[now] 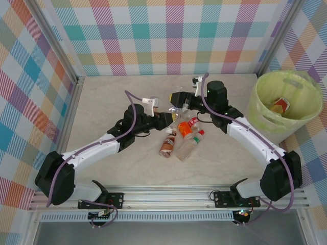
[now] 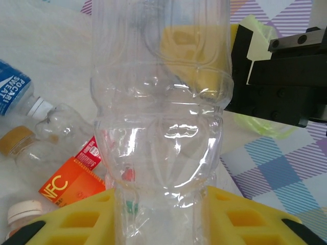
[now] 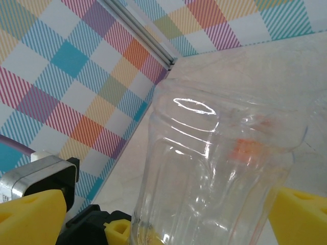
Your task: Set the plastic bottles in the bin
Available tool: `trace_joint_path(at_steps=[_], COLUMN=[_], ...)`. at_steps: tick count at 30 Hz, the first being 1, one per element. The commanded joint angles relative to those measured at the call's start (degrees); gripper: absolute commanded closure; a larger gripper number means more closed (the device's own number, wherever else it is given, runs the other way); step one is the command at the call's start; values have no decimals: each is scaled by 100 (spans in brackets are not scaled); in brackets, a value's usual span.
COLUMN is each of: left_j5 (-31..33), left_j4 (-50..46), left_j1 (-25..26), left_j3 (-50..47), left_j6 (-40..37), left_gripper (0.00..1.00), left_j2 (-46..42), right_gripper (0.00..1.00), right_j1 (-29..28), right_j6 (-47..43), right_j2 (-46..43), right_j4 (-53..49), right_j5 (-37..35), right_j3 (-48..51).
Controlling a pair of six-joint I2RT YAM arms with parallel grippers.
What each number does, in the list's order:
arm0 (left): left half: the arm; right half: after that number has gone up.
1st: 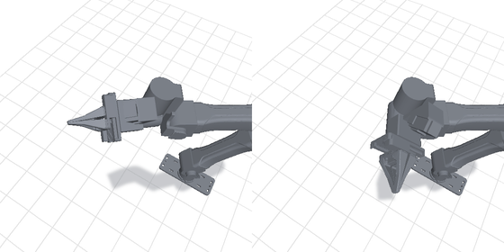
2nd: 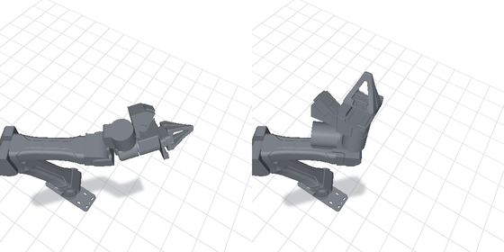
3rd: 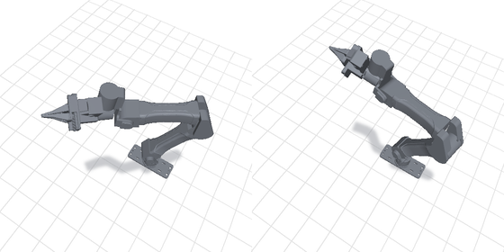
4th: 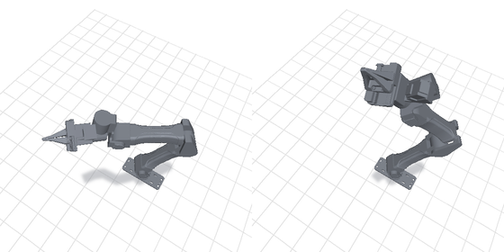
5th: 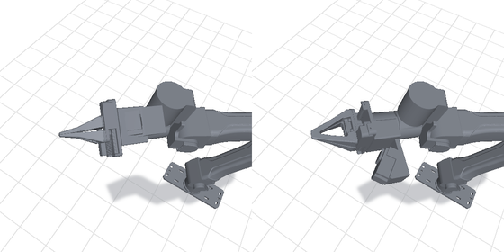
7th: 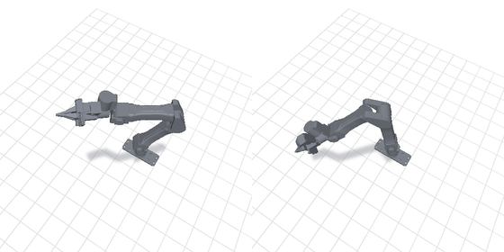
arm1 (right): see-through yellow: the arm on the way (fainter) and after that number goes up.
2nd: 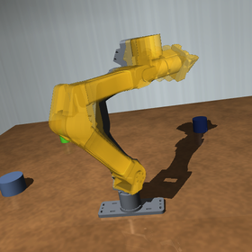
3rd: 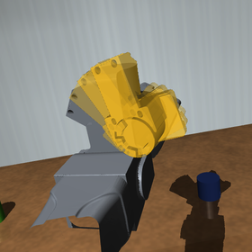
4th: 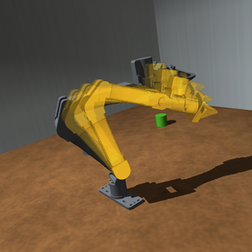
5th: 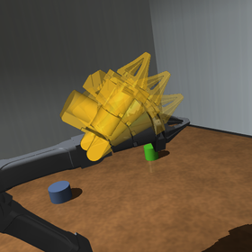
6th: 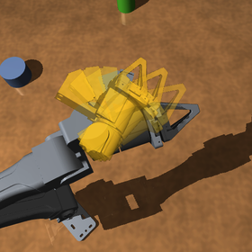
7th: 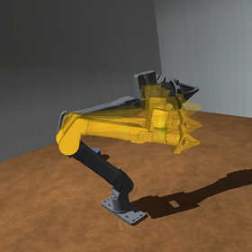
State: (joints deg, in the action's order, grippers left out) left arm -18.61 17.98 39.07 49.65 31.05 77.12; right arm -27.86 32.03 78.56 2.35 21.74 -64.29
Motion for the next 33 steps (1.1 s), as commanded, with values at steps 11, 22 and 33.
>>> trace_joint_path(at_steps=[11,22,33], left_j5=[-562,71,808], left_j4=[303,-137,-359], left_j1=[101,101,39], left_j3=[7,41,-323], left_j6=[-110,136,129], left_gripper=[66,35,0], left_j2=[-338,-402,-761], right_gripper=[2,43,43], right_j1=[-238,-234,467], right_j6=[116,24,-100], right_j2=[155,-38,-811], right_j4=[-392,-388,-1154], right_j5=[-346,-441,-1613], right_j3=[-478,-414,-272])
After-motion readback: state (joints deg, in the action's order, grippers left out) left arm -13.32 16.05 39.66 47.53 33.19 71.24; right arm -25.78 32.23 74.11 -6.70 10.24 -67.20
